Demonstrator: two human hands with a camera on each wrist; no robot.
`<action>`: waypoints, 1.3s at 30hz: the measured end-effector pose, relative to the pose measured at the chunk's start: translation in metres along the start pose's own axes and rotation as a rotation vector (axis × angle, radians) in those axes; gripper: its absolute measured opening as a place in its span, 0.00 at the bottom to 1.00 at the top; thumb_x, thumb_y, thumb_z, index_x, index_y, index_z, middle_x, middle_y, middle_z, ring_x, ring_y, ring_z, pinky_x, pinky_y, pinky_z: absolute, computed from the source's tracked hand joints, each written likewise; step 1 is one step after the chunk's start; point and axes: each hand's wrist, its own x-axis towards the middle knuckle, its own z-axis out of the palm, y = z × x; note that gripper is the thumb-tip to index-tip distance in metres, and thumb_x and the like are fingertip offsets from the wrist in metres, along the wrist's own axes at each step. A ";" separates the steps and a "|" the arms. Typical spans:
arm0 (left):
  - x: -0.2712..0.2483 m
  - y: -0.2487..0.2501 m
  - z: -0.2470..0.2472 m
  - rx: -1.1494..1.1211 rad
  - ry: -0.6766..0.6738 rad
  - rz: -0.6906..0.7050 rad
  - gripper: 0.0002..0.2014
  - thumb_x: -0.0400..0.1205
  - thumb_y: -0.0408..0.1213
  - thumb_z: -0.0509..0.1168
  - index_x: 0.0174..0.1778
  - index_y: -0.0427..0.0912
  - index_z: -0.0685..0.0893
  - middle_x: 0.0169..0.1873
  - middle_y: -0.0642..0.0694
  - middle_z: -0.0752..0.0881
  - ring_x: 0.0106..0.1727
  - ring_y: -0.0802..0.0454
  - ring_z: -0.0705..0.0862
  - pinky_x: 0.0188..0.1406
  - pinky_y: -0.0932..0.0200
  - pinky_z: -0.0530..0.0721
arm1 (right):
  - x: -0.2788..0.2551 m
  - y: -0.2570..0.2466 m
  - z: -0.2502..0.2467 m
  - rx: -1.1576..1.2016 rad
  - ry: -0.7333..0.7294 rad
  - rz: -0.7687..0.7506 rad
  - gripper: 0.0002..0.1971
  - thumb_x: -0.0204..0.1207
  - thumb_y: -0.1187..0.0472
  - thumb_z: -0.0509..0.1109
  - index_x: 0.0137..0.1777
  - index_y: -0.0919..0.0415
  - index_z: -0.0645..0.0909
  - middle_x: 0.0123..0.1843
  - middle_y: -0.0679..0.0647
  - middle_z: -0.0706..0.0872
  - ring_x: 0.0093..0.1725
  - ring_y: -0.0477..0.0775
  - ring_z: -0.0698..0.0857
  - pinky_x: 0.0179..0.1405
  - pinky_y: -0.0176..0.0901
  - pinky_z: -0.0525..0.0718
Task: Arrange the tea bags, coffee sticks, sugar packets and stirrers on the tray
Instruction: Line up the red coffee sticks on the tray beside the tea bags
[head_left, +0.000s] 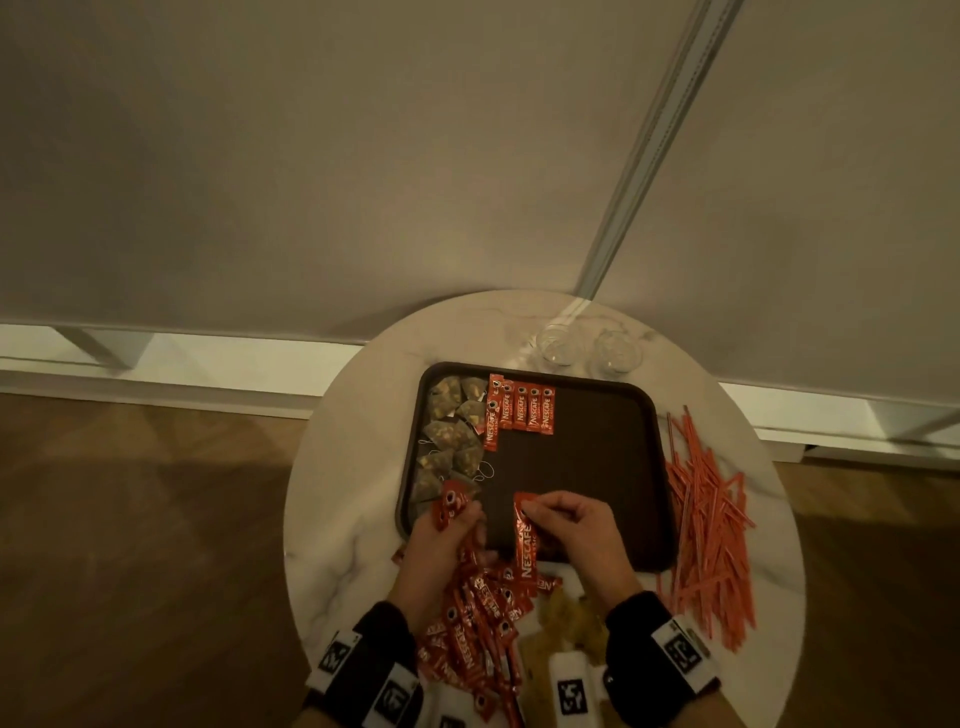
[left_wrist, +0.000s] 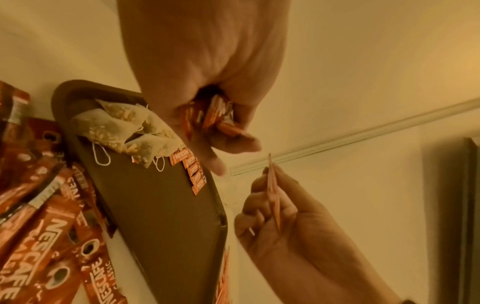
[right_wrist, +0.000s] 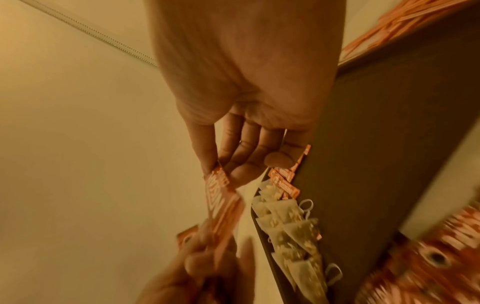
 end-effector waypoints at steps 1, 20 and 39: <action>-0.001 0.000 -0.001 -0.013 -0.030 0.012 0.08 0.87 0.35 0.62 0.49 0.34 0.81 0.32 0.44 0.82 0.26 0.53 0.82 0.28 0.59 0.84 | -0.004 0.005 0.002 0.000 0.001 0.005 0.07 0.77 0.65 0.74 0.49 0.70 0.88 0.39 0.60 0.91 0.34 0.50 0.88 0.35 0.37 0.86; 0.042 0.034 0.002 0.830 -0.313 0.315 0.04 0.80 0.42 0.73 0.46 0.47 0.89 0.38 0.52 0.91 0.36 0.59 0.87 0.44 0.60 0.86 | 0.007 0.028 0.000 -0.127 0.002 -0.085 0.03 0.72 0.68 0.79 0.44 0.65 0.90 0.37 0.53 0.91 0.37 0.46 0.88 0.39 0.34 0.85; 0.157 0.078 0.019 1.304 -0.364 0.259 0.09 0.76 0.44 0.77 0.42 0.58 0.82 0.45 0.55 0.88 0.49 0.61 0.86 0.59 0.54 0.84 | 0.083 0.058 -0.012 -0.122 0.007 0.097 0.07 0.75 0.63 0.77 0.52 0.61 0.90 0.46 0.53 0.93 0.43 0.48 0.91 0.46 0.34 0.87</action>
